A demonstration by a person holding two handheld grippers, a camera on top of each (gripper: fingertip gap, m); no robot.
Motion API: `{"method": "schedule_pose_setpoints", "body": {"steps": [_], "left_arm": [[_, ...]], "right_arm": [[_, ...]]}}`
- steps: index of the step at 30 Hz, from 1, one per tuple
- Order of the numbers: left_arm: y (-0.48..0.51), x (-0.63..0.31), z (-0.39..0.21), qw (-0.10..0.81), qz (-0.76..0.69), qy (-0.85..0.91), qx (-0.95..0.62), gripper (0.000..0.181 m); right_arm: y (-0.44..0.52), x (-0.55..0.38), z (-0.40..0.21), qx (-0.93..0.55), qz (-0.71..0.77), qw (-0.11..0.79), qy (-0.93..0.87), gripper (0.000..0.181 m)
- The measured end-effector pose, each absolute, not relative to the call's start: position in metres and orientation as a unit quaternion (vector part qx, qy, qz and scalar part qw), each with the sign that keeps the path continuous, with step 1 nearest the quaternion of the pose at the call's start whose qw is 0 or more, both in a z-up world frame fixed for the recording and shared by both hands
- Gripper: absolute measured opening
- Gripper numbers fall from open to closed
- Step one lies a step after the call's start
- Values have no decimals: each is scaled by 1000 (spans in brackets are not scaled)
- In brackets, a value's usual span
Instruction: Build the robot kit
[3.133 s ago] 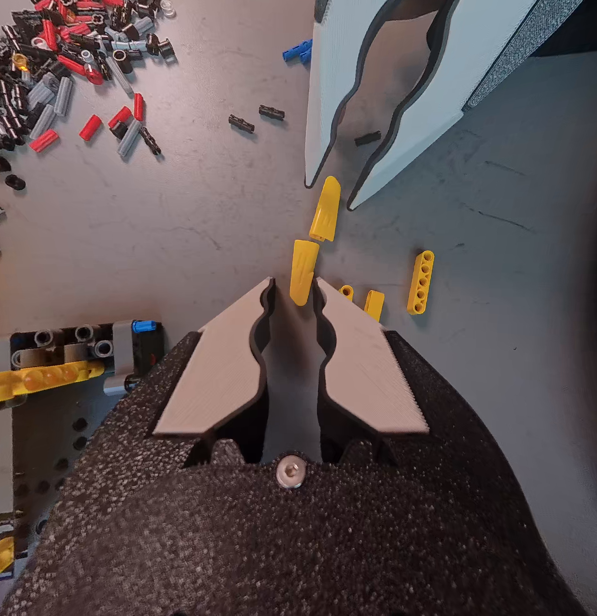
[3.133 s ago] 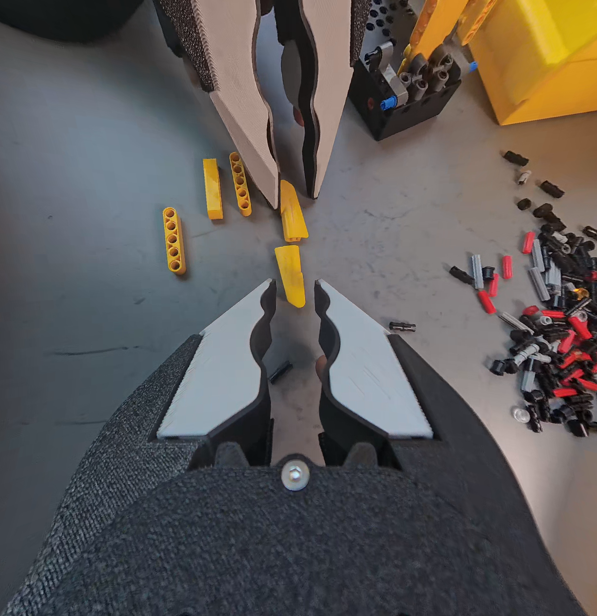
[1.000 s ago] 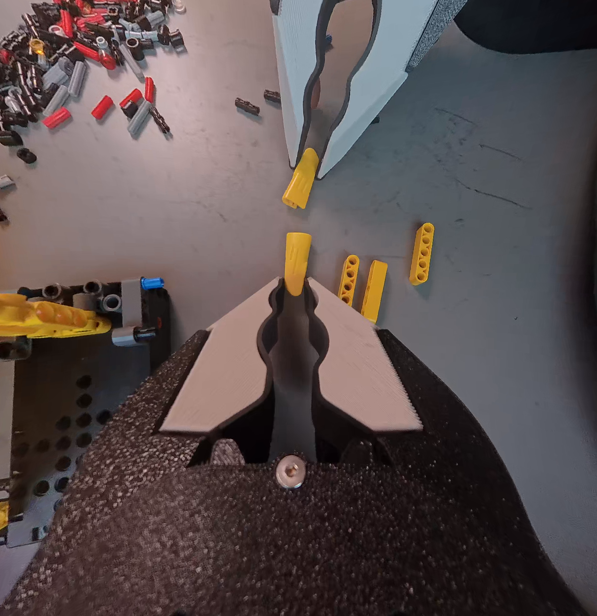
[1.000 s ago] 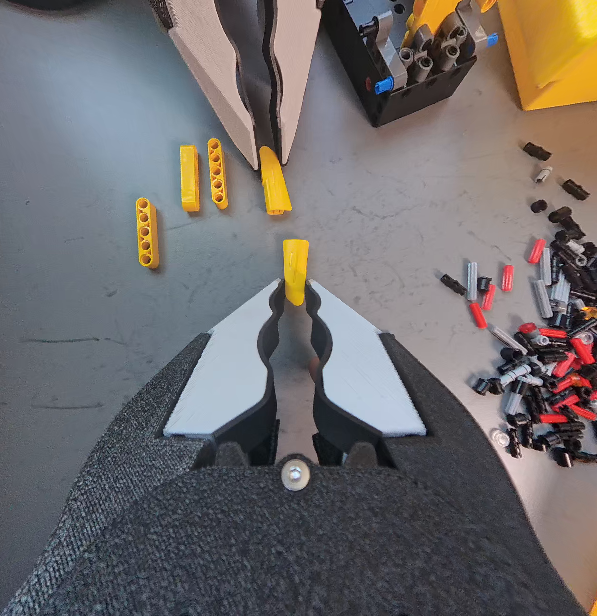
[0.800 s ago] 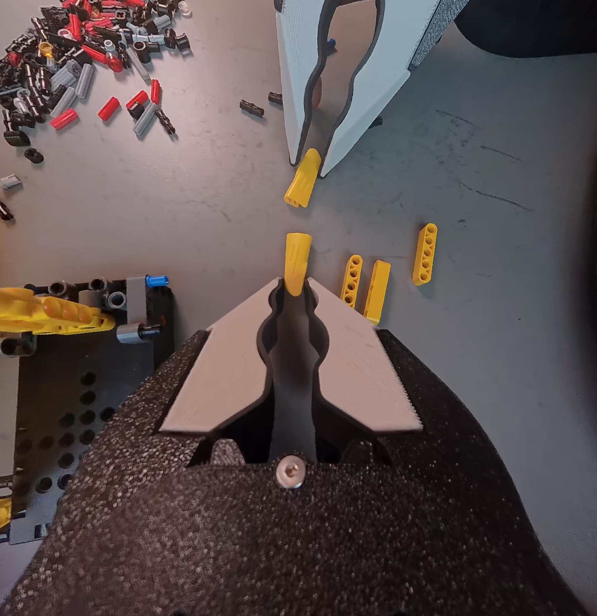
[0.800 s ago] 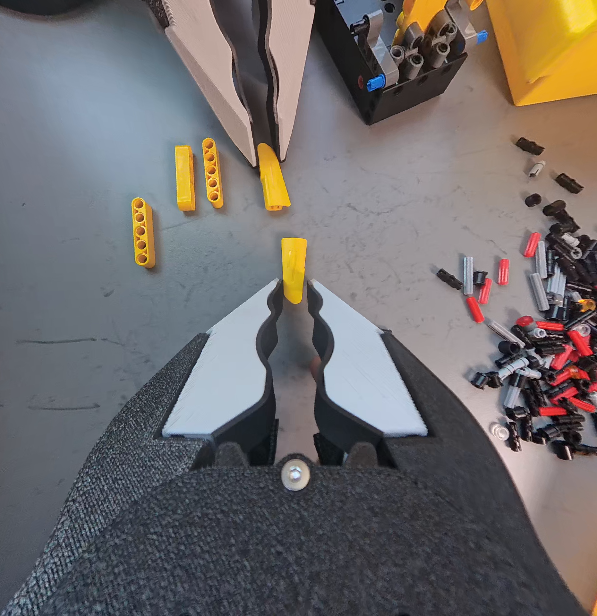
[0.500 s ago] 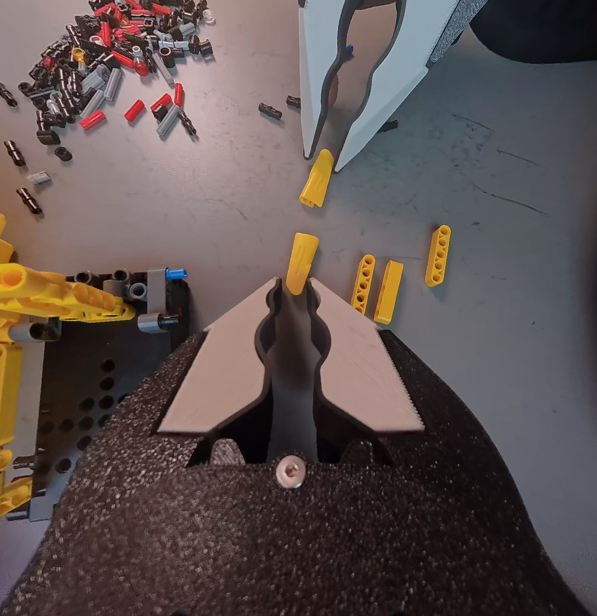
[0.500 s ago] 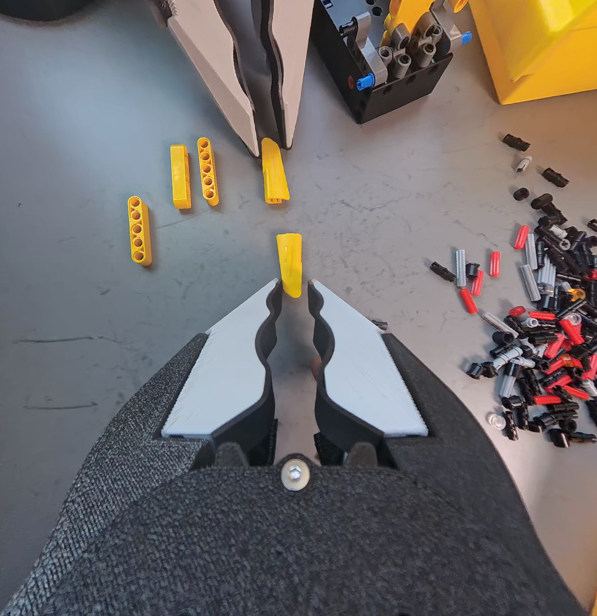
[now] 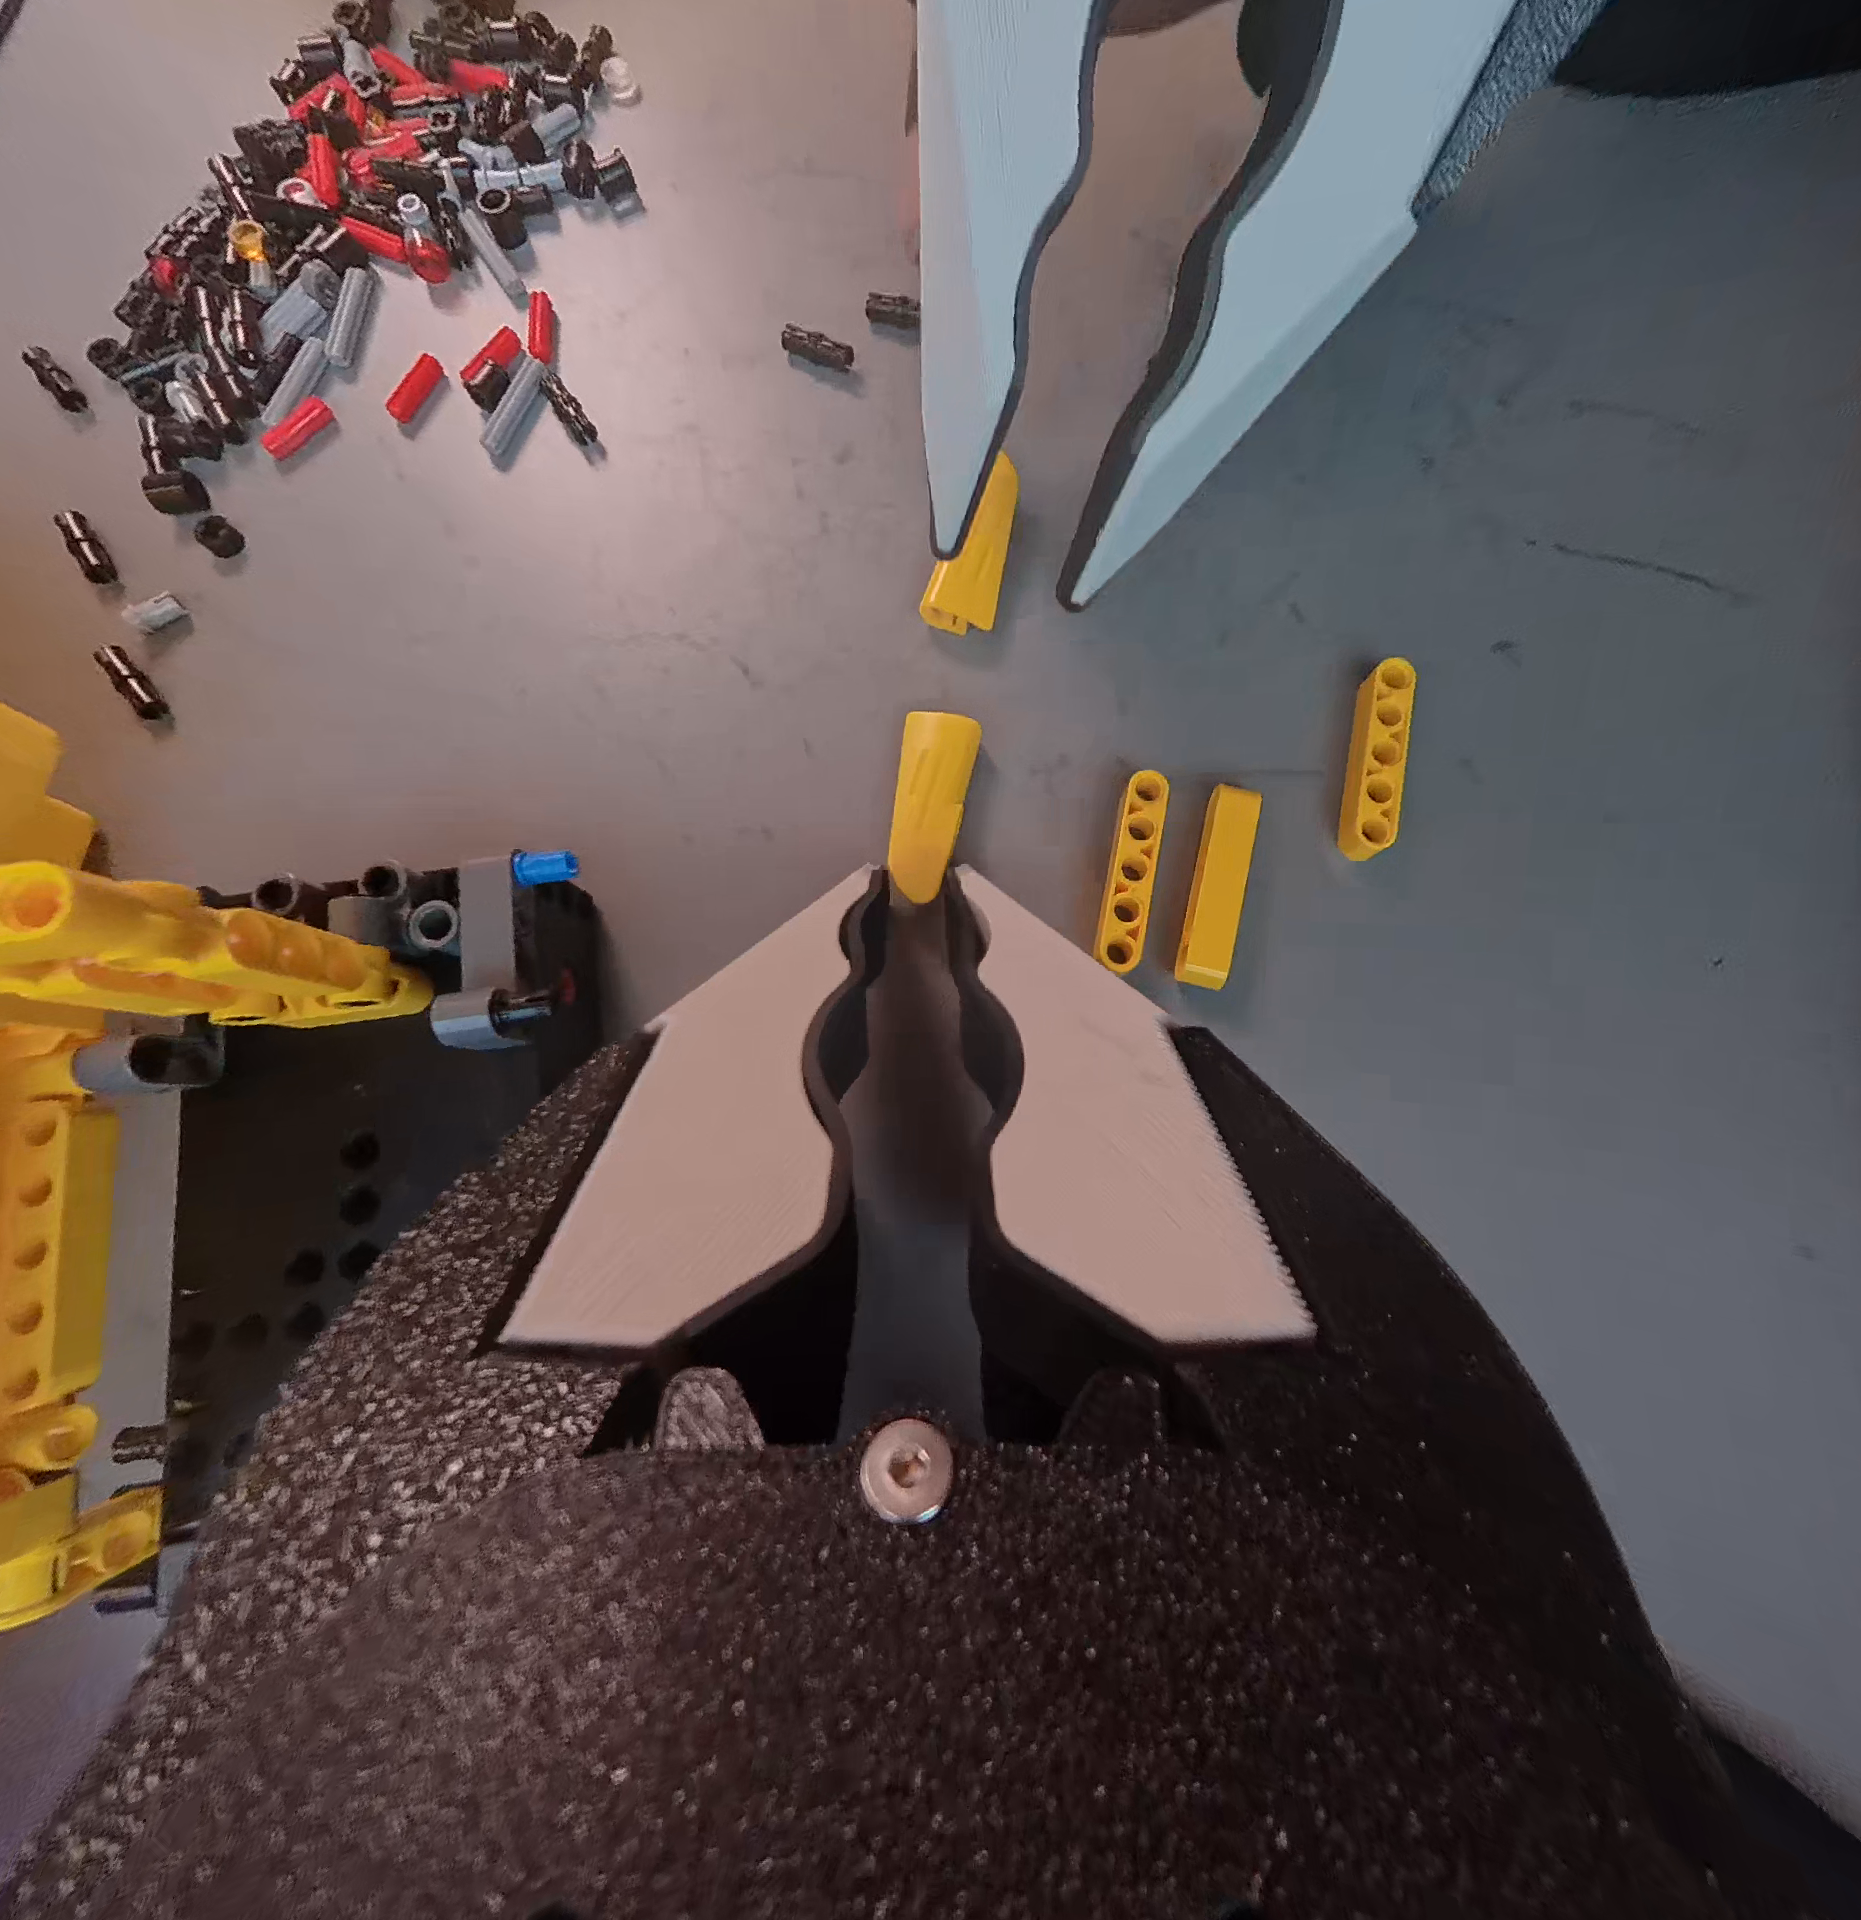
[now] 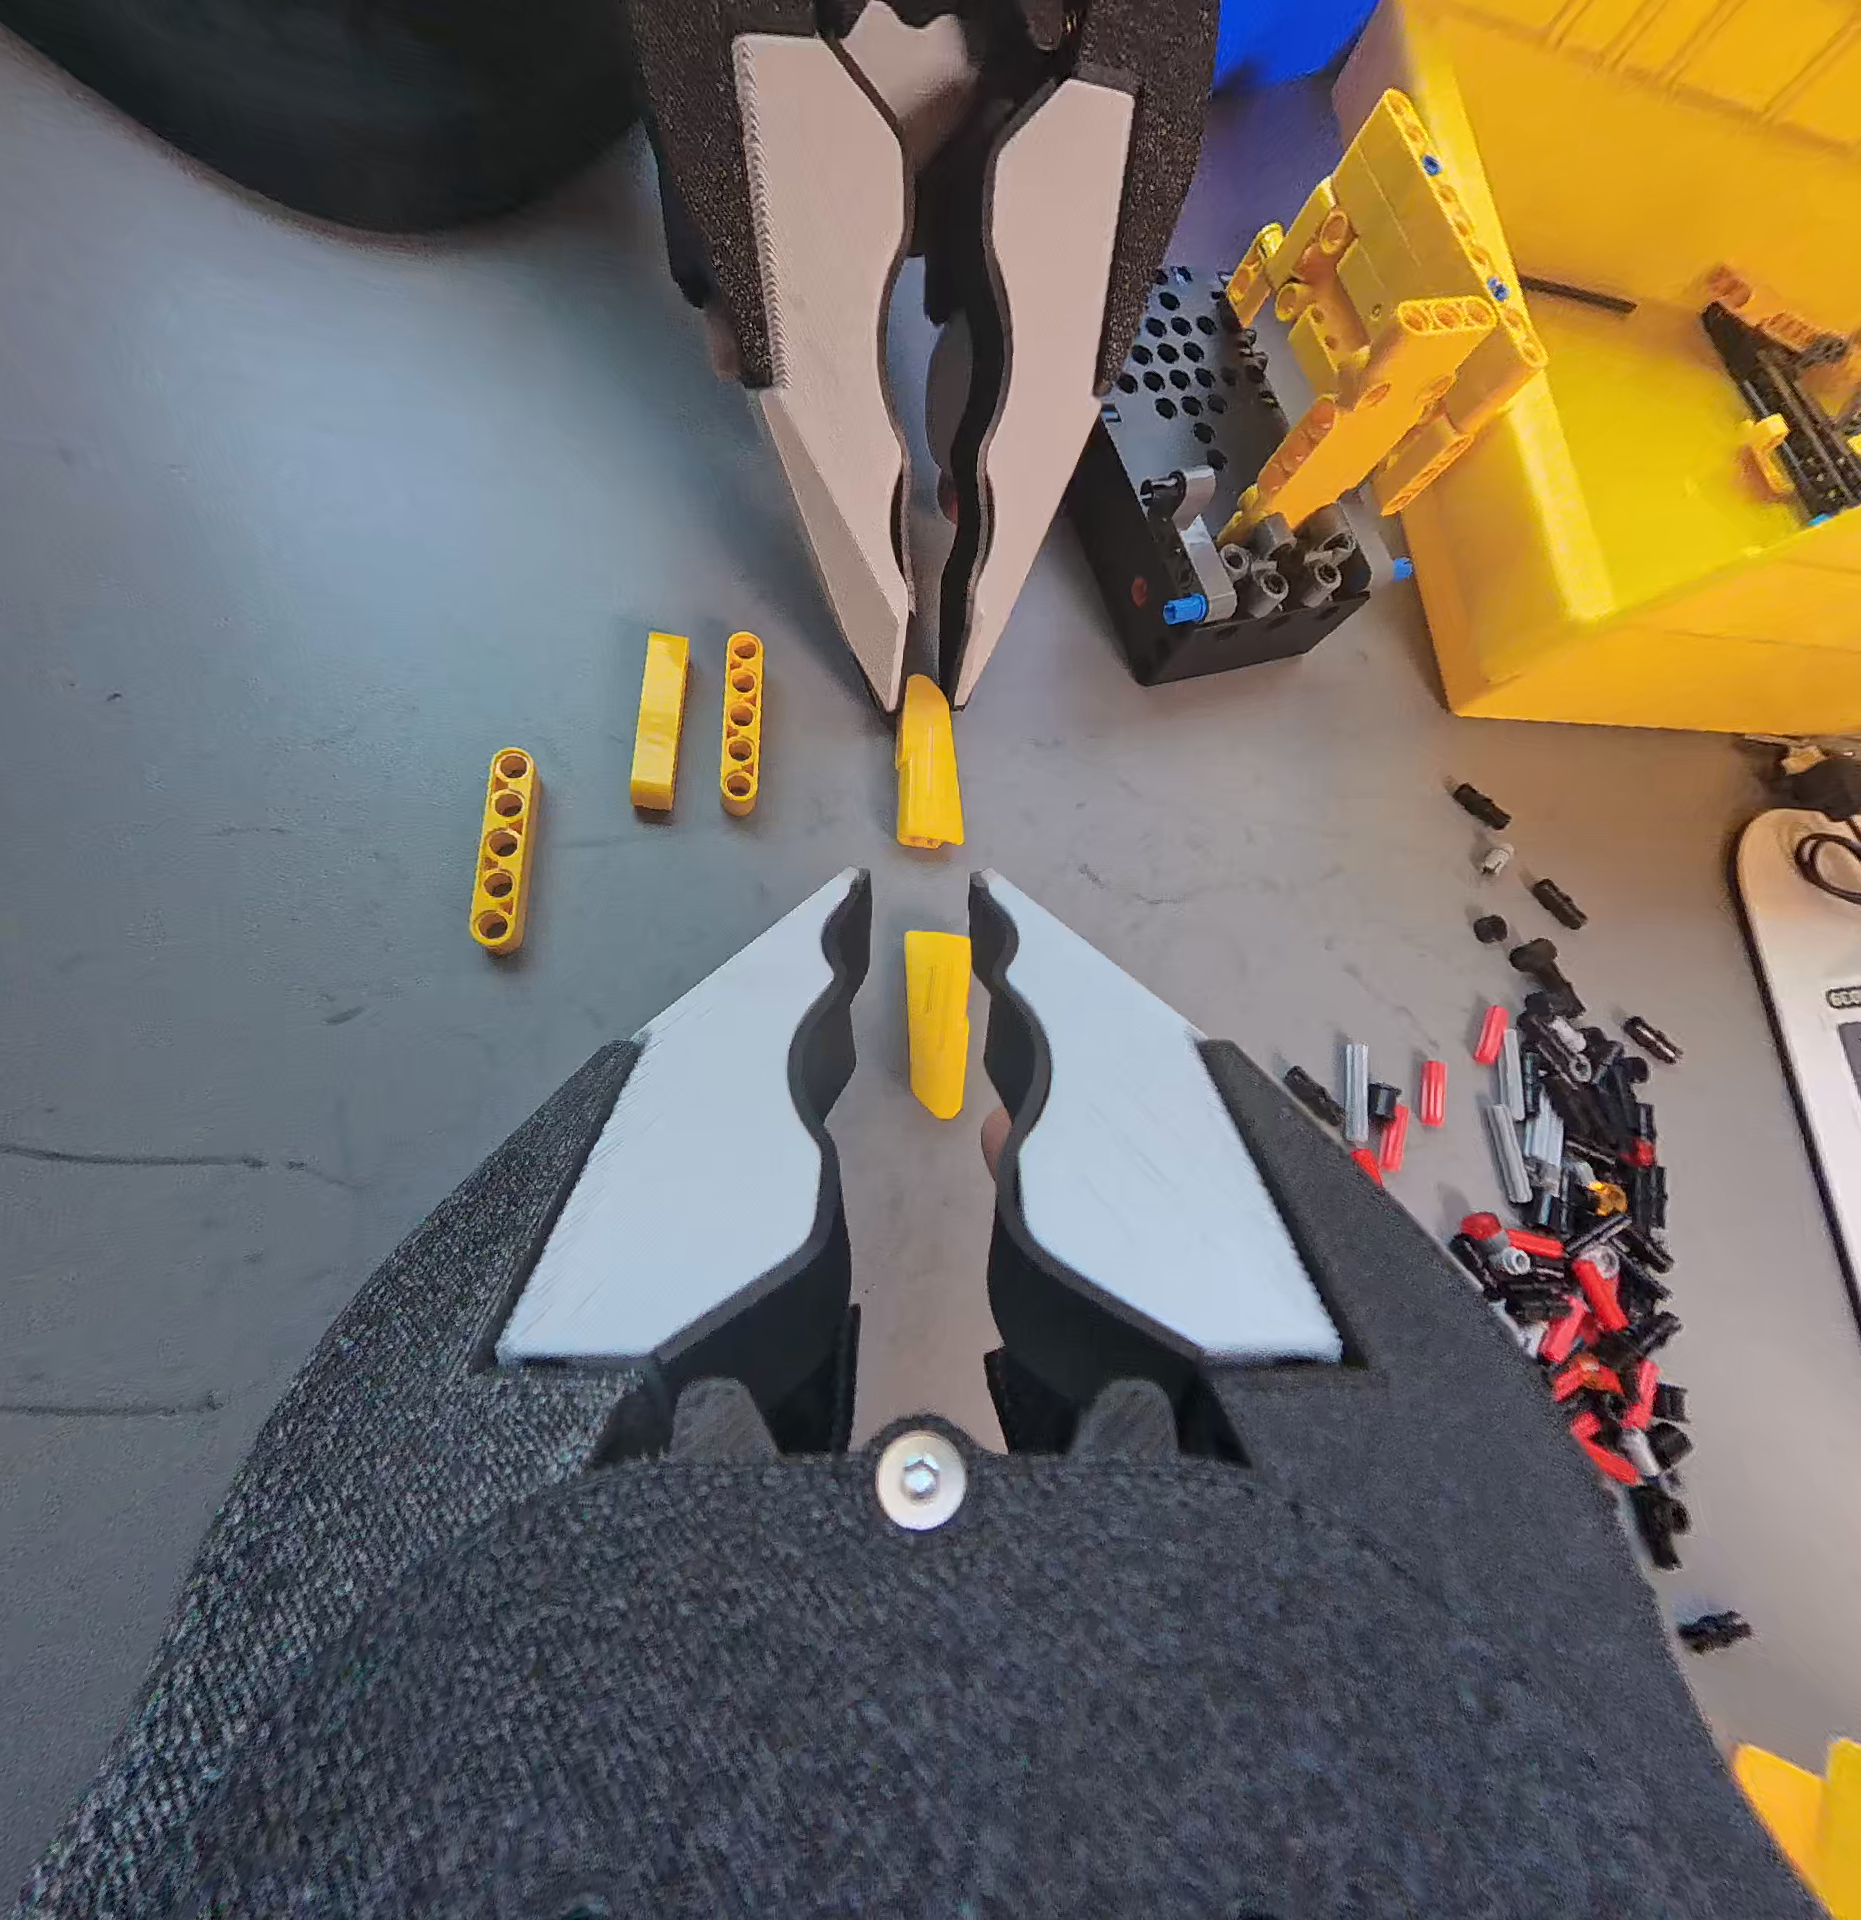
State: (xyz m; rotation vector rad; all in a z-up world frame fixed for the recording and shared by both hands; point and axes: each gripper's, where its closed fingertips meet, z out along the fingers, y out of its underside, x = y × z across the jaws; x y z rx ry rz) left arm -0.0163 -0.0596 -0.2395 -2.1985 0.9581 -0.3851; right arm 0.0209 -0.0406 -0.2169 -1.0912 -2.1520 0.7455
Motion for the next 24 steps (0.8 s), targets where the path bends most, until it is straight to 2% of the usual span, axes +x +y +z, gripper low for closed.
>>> {"method": "schedule_pose_setpoints", "body": {"steps": [2,7,9,11,14,16,20,24], "left_arm": [[-59,-17,-239,341,-167,350,-857,9],[-62,1,-211,333,-351,250,-839,9],[-64,4,-202,325,-404,221,-826,9],[-64,4,-195,325,-439,196,-814,9],[-60,-1,-175,363,-471,176,-785,9],[-58,-5,-157,407,-472,182,-760,22],[-55,-6,-130,479,-459,194,-723,19],[-54,-2,-109,506,-494,163,-688,13]], "right_arm": [[-41,17,-215,-402,277,319,-812,20],[-48,9,-210,-345,254,377,-821,26],[-48,6,-204,-332,247,404,-816,10],[-48,6,-198,-347,273,400,-803,9],[-47,7,-178,-451,416,323,-721,7],[-46,8,-154,-521,555,218,-611,6],[-39,17,-113,-534,748,8,-394,7],[-48,19,-106,-515,785,-45,-342,6]]}}
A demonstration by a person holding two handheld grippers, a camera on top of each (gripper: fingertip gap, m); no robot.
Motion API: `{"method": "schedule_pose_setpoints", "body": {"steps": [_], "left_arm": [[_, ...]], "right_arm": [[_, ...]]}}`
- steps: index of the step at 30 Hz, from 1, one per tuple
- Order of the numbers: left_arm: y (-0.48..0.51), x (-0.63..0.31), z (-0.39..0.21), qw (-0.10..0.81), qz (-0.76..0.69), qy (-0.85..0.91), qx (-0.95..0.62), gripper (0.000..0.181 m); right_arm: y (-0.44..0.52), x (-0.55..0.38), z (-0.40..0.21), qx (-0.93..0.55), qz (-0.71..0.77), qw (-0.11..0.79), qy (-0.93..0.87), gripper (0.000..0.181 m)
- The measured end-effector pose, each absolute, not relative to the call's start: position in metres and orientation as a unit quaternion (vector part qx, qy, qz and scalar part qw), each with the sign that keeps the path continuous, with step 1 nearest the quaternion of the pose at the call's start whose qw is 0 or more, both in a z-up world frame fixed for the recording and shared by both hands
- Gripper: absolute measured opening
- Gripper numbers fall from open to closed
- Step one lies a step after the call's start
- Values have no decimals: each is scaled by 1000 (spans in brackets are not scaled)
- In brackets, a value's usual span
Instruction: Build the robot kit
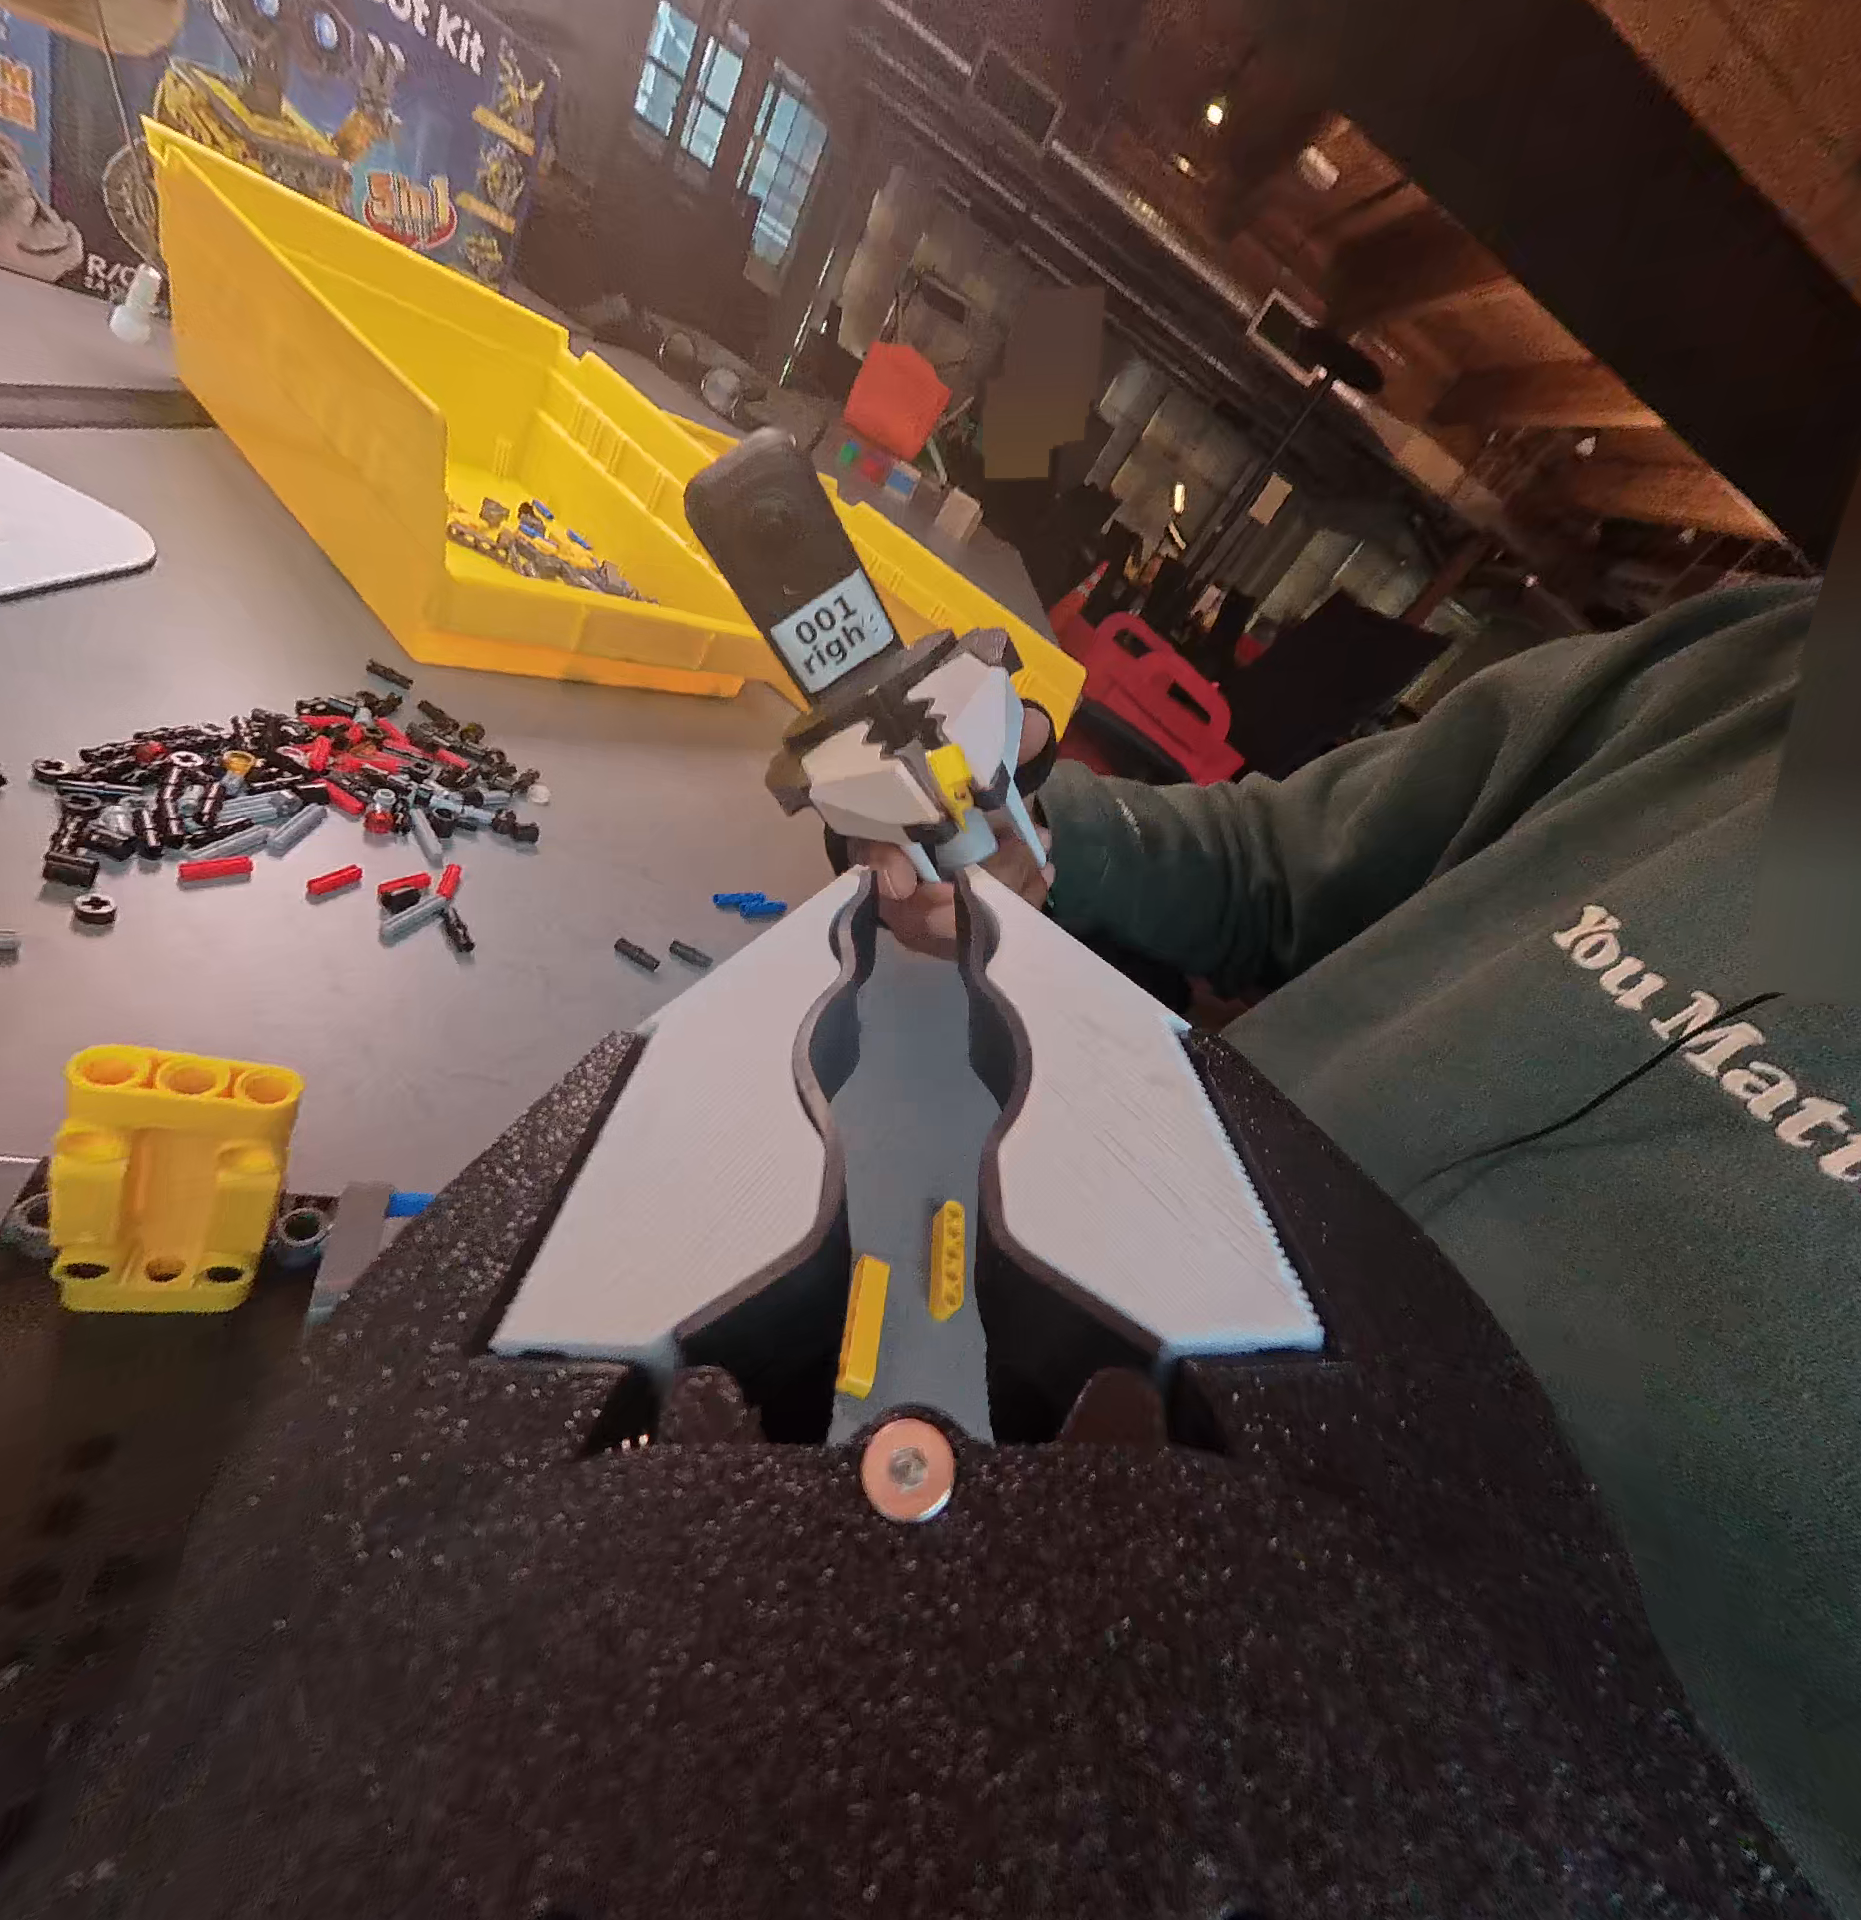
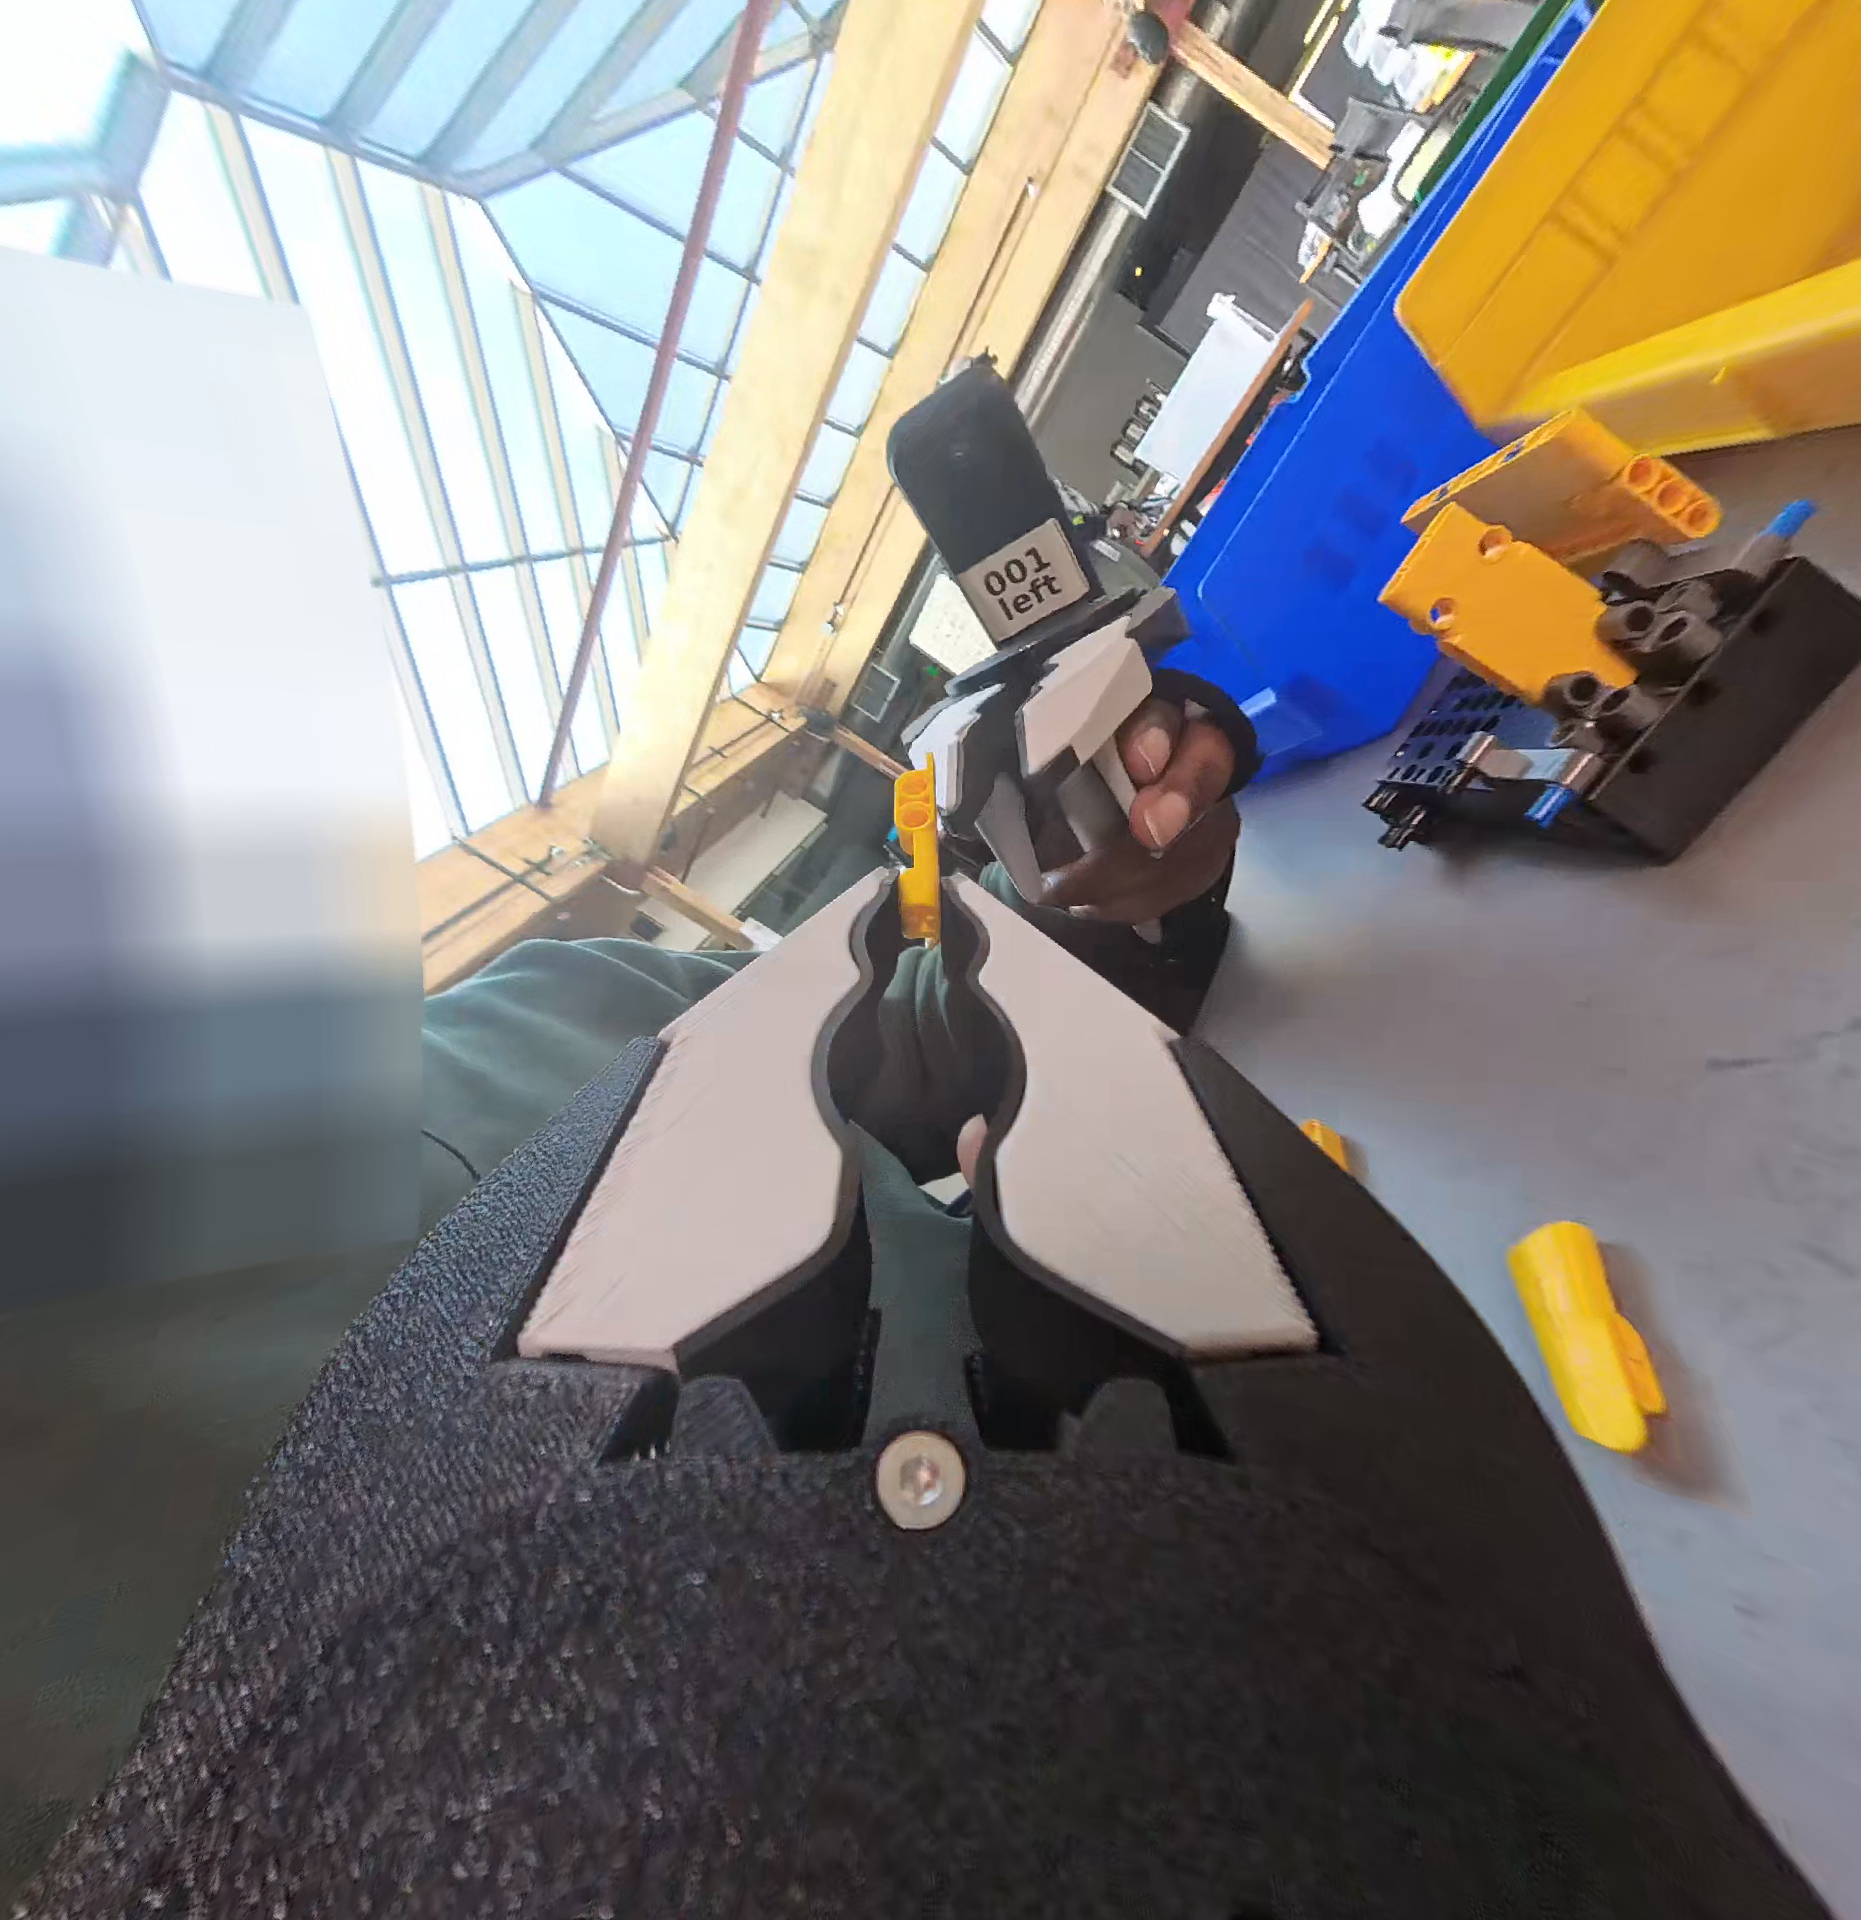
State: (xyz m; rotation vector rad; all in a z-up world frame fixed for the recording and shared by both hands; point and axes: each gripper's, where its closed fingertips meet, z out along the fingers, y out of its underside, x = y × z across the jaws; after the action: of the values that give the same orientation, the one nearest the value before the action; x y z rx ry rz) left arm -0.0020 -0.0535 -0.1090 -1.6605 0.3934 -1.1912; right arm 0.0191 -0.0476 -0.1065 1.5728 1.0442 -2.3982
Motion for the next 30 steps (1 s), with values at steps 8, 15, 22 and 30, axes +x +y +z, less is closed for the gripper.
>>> {"method": "schedule_pose_setpoints", "body": {"steps": [8,15,22,30], "left_arm": [[-56,10,-95,492,-551,130,-661,3],[-51,3,-100,441,-607,61,-658,0],[-52,0,-100,402,-661,28,-633,0],[-50,-5,-111,387,-655,19,-648,0]], "right_arm": [[-65,14,-105,502,-792,53,342,7],[-71,17,-115,494,-751,-23,438,20],[-73,21,-117,483,-719,-76,494,24],[-62,23,-131,494,-647,-156,559,24]]}}
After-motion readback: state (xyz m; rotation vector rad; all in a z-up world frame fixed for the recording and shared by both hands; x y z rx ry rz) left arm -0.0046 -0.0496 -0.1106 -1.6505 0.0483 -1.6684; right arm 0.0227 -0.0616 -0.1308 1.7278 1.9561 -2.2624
